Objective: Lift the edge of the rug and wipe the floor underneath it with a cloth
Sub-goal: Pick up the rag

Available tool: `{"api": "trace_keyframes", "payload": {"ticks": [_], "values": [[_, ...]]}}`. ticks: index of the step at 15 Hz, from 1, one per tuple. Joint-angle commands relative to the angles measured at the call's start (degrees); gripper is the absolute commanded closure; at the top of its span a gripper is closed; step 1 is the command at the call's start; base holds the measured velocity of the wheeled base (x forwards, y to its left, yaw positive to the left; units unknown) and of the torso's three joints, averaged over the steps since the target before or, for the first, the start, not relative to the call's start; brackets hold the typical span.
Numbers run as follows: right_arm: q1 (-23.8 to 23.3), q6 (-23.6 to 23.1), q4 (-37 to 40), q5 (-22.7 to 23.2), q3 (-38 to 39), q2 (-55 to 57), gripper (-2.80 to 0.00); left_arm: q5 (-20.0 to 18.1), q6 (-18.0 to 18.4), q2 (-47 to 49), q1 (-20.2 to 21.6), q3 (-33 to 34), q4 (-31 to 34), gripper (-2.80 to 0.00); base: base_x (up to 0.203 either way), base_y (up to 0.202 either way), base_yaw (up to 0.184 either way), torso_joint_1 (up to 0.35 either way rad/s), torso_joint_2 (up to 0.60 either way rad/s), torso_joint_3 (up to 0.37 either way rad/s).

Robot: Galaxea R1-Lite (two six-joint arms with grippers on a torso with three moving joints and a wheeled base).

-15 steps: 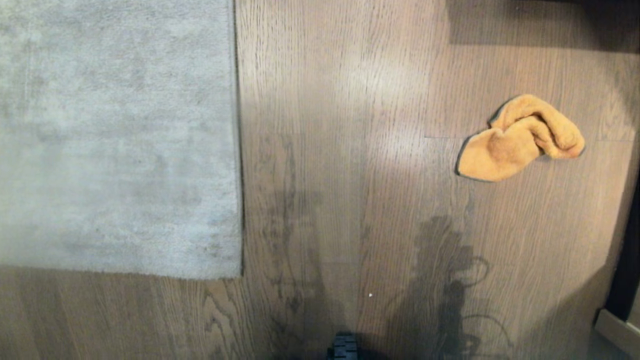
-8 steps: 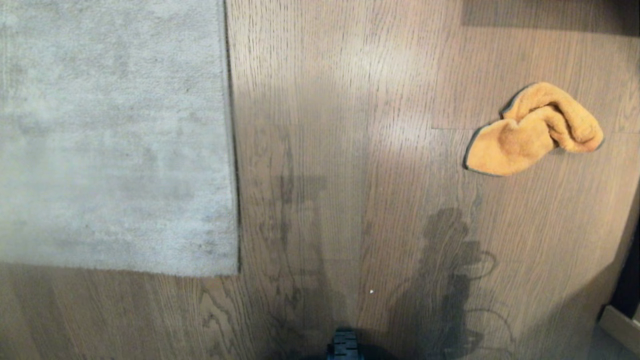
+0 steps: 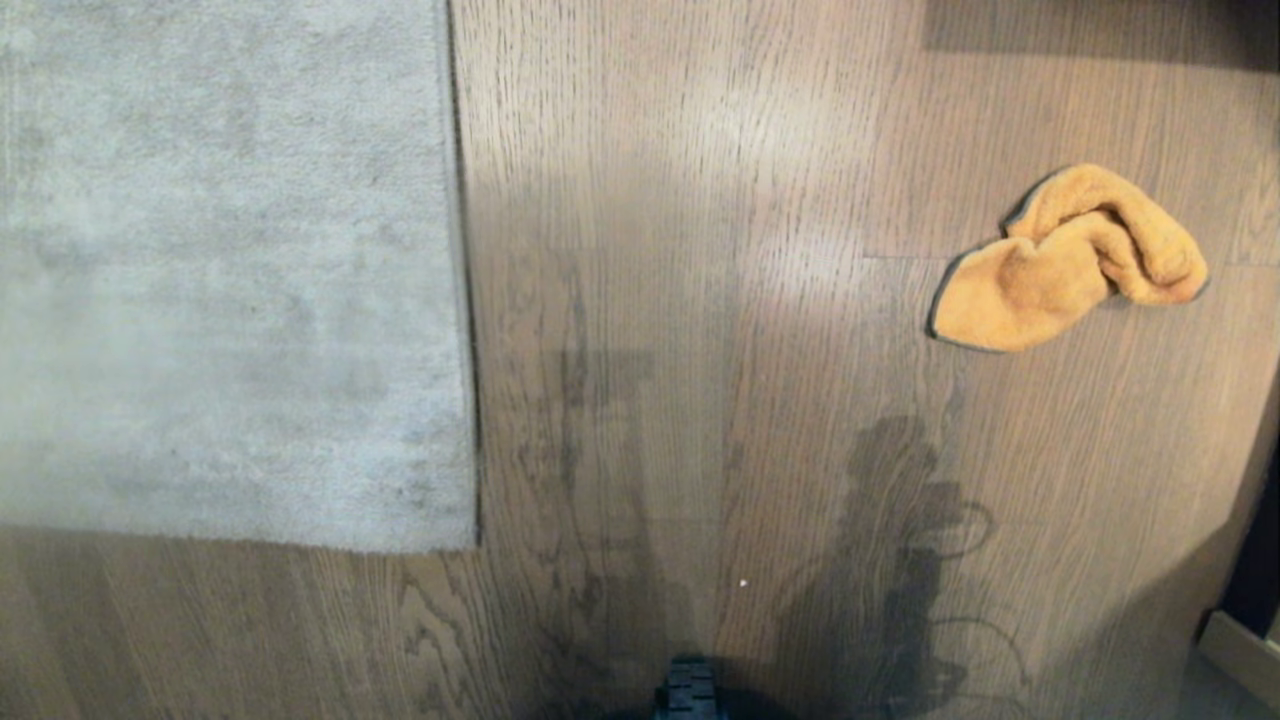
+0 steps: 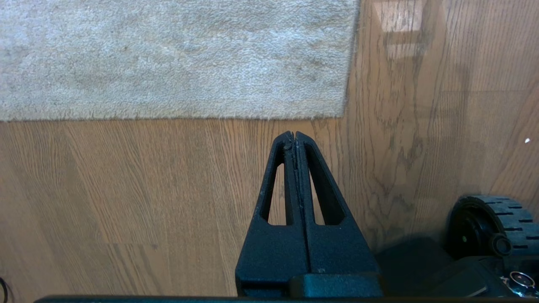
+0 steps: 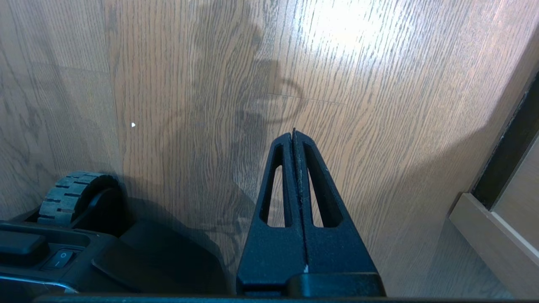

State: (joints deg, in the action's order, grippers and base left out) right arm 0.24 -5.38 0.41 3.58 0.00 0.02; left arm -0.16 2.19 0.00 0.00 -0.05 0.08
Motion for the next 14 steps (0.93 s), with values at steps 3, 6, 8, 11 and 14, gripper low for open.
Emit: {"api": "trace_keyframes", "payload": {"ticks": [3,6,8,11,14], "values": [[0.0,-0.1,0.0,0.0,0.0,0.0,0.0,0.0,0.0,0.0,0.0,0.0,0.0,0.0,0.0,0.0,0.0,0.0,0.0,0.0],[-0.1,-0.1,0.0,0.1,0.0,0.0,0.0,0.0,0.0,0.0,0.0,0.0,0.0,0.0,0.0,0.0,0.0,0.0,0.0,0.0],[0.0,-0.1,0.0,0.1,0.0,0.0,0.0,0.0,0.0,0.0,0.0,0.0,0.0,0.0,0.0,0.0,0.0,0.0,0.0,0.0],[-0.1,-0.1,0.0,0.0,0.0,0.0,0.0,0.0,0.0,0.0,0.0,0.0,0.0,0.0,0.0,0.0,0.0,0.0,0.0,0.0],[0.0,-0.1,0.0,0.0,0.0,0.0,0.0,0.0,0.0,0.0,0.0,0.0,0.0,0.0,0.0,0.0,0.0,0.0,0.0,0.0]]}}
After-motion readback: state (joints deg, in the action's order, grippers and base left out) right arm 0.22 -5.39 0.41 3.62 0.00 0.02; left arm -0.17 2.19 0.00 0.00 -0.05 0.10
